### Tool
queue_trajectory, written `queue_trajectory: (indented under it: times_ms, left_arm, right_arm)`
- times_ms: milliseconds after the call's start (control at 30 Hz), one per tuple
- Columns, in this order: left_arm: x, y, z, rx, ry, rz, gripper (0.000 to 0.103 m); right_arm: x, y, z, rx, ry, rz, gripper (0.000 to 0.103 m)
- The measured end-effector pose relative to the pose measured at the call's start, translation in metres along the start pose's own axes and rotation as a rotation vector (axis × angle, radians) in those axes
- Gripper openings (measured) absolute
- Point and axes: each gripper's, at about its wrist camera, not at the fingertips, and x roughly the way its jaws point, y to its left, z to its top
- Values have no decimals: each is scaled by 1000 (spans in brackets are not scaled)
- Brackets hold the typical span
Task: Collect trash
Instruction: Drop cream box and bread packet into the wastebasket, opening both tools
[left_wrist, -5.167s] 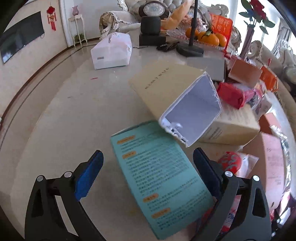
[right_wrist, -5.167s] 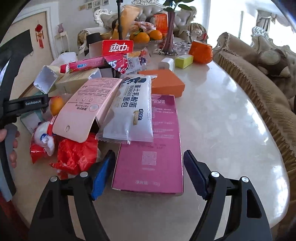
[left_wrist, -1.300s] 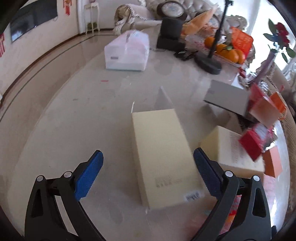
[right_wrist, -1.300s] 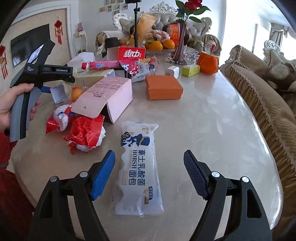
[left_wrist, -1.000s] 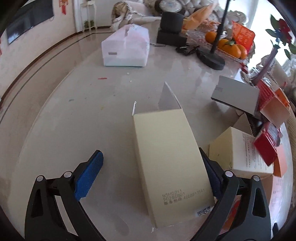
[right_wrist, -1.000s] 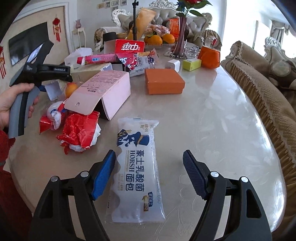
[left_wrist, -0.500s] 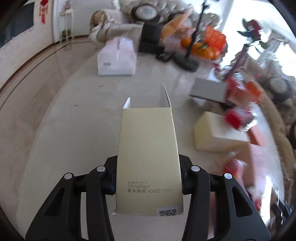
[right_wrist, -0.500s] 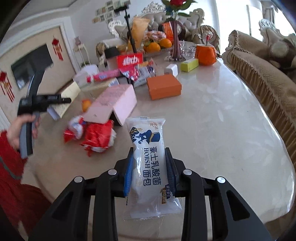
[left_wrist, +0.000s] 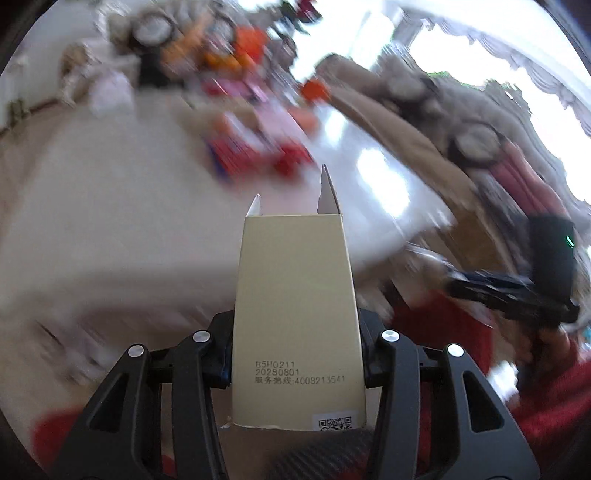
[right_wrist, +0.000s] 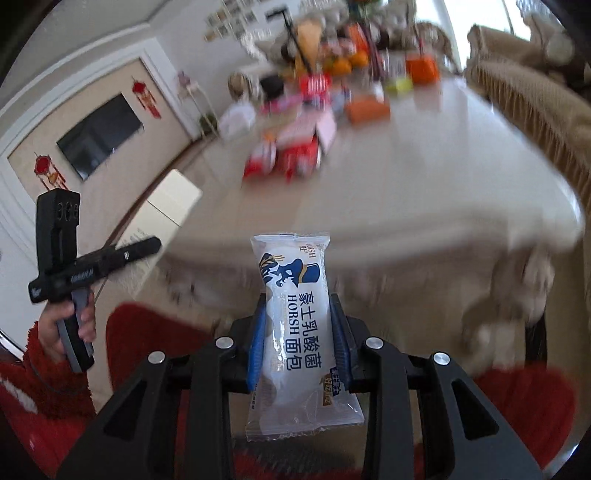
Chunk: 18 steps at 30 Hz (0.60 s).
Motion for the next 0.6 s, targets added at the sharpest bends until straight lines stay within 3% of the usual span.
queue_trajectory:
  times_ms: [200, 467, 500, 533, 567, 600]
  left_arm:
    - [83, -23, -49, 47, 216, -26, 46]
    - [156, -17, -68, 58, 311, 1, 48]
    - [163, -14, -66, 46, 315, 2, 53]
    - [169, -10, -65, 23, 318, 8, 69]
    - [172, -2, -63, 1, 315, 26, 75]
    - [173, 1, -64, -16, 311, 43, 78]
  right_arm:
    - [44, -14, -30, 53, 109, -59, 30]
    - [99, -34, -34, 20, 175, -139, 30]
    - [102, -37, -37, 14, 184, -149, 33]
    - [109, -40, -37, 16, 190, -169, 36]
    - [112, -43, -38, 22, 188, -179, 40]
    - [114, -46, -37, 32, 181, -205, 59]
